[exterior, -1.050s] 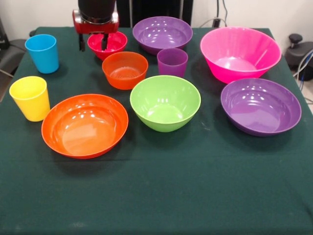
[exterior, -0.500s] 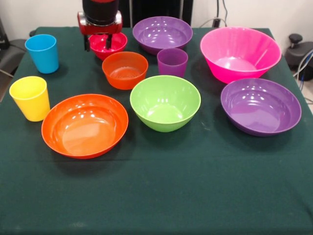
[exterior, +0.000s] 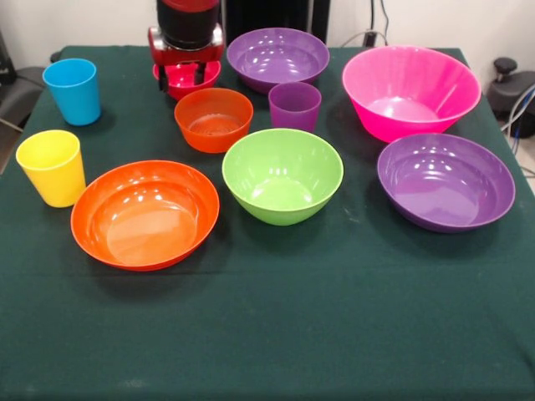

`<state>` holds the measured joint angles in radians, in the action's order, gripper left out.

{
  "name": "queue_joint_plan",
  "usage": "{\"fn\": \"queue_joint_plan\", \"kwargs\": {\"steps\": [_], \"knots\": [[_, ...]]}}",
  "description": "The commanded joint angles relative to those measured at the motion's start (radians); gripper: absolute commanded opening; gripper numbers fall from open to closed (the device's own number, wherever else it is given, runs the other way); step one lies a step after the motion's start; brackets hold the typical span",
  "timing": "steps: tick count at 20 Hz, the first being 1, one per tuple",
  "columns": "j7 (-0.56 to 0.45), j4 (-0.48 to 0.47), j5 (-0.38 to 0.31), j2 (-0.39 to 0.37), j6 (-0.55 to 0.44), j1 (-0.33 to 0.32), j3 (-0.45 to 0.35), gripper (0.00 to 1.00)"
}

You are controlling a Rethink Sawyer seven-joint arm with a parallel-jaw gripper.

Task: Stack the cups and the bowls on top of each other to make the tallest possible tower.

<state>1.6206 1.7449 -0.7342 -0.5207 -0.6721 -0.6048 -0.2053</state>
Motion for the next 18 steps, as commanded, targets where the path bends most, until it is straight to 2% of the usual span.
{"fn": "queue_joint_plan", "kwargs": {"steps": [1, 9, 18], "knots": [[-0.106, -0.04, -0.01, 0.04, -0.057, 0.018, -0.073, 1.0], [-0.168, -0.094, 0.009, 0.066, -0.118, -0.02, -0.091, 1.0], [-0.205, -0.105, 0.023, 0.035, -0.195, -0.039, -0.104, 1.0]]}}
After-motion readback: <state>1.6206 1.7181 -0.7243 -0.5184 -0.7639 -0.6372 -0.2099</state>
